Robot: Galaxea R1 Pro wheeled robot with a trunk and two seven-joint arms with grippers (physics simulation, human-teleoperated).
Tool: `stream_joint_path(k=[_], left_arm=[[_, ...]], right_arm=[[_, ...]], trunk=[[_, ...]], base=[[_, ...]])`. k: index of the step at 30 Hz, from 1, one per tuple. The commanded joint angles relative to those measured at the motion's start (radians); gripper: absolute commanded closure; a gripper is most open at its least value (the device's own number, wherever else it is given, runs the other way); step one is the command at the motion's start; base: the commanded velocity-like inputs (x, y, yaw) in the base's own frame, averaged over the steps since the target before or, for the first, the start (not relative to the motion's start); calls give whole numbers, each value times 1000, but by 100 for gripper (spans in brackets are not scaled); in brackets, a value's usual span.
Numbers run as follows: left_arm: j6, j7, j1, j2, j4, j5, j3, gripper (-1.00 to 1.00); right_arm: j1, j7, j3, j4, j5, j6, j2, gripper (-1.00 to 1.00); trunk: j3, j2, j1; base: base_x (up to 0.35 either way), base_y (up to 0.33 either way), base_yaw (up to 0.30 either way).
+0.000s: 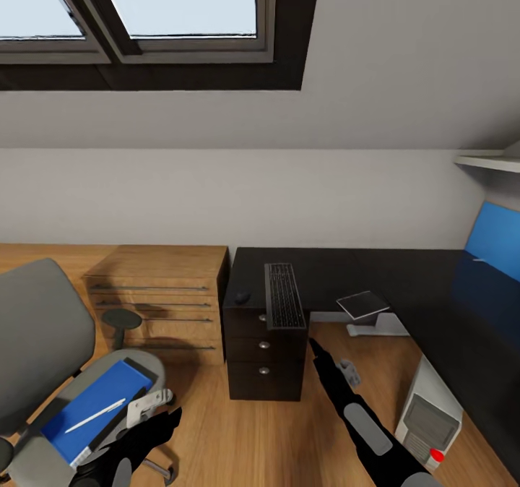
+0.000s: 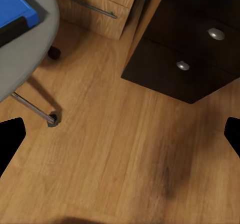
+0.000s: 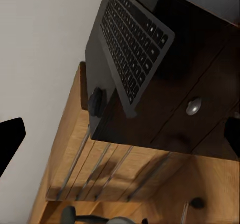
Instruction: In the bedroom, organize the workspace by keeping the computer under the desk, ensuring the monitor is on the desk, placing the keyboard on the desk next to the monitor, placing the mouse on the desk next to the keyboard, moving the folder from the swivel chair onto the desk next to the mouse, stacking the notebook on top of the folder with the pen on top of the notebook, and positioning the swivel chair next to the desk.
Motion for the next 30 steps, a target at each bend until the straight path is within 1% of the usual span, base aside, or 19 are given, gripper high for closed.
stream_joint_path(k=[1, 2, 6, 7, 11, 13, 15, 16, 17, 18, 20, 22, 24, 30], left_arm=[[5, 5, -1, -1, -1, 10, 1, -100], [5, 5, -1, -1, -1, 10, 1, -100], [6, 4, -1, -1, -3, 10, 0, -100], [7, 3, -1, -1, -5, 10, -2, -100], [10, 0, -2, -1, -28, 11, -25, -100], [13, -1, -3, -1, -39, 11, -39, -100], [14, -1, -3, -1, -41, 11, -43, -100], [14, -1, -3, -1, -42, 11, -44, -100], [14, -1, -3, -1, -43, 11, -44, -100], [14, -1, -4, -1, -43, 12, -45, -100], [14, -1, -4, -1, -40, 12, -48, -100], [14, -1, -4, -1, -38, 12, -56, -100], [14, -1, -4, -1, -37, 12, -71, -100], [14, -1, -4, -1, -35, 12, -81, -100]], right_arm=[[-1, 3, 8, 2, -11, -4, -2, -100], [-1, 3, 7, 2, -12, 3, -2, -100], [-1, 7, 0, 5, -16, 70, -1, -100], [-1, 8, 0, 4, -16, 75, -1, -100], [-1, 14, 2, 4, -18, 94, -1, -100], [-1, 31, -2, 4, -21, 118, -1, -100], [-1, 47, -13, 4, -38, 160, -1, -100], [-1, 55, -28, 4, -61, 198, -1, -100], [-1, 57, -36, 4, -76, 220, -2, -100], [-1, 62, -54, 5, -108, 264, -2, -100], [-1, 67, -74, 6, -147, 318, -2, -100], [-1, 70, -84, 6, -169, 345, -3, -100], [-1, 72, -90, 4, -181, 361, -4, -100], [-1, 73, -94, 4, -187, 368, -3, -100]], trunk=[[-4, -8, 4], [-8, -15, 8], [-20, -43, 23], [-23, -50, 27], [-36, -78, 42], [-42, -92, 50], [-48, -106, 58], [-51, -113, 62], [-55, -120, 65], [-58, -127, 69], [-64, -141, 77], [-70, -155, 85], [-77, -169, 92], [-95, -211, 115]], base=[[0, 0, 0], [0, 0, 0], [0, 0, 0], [0, 0, 0], [0, 0, 0], [0, 0, 0], [0, 0, 0], [0, 0, 0], [0, 0, 0], [0, 0, 0], [0, 0, 0], [0, 0, 0], [0, 0, 0], [0, 0, 0]])
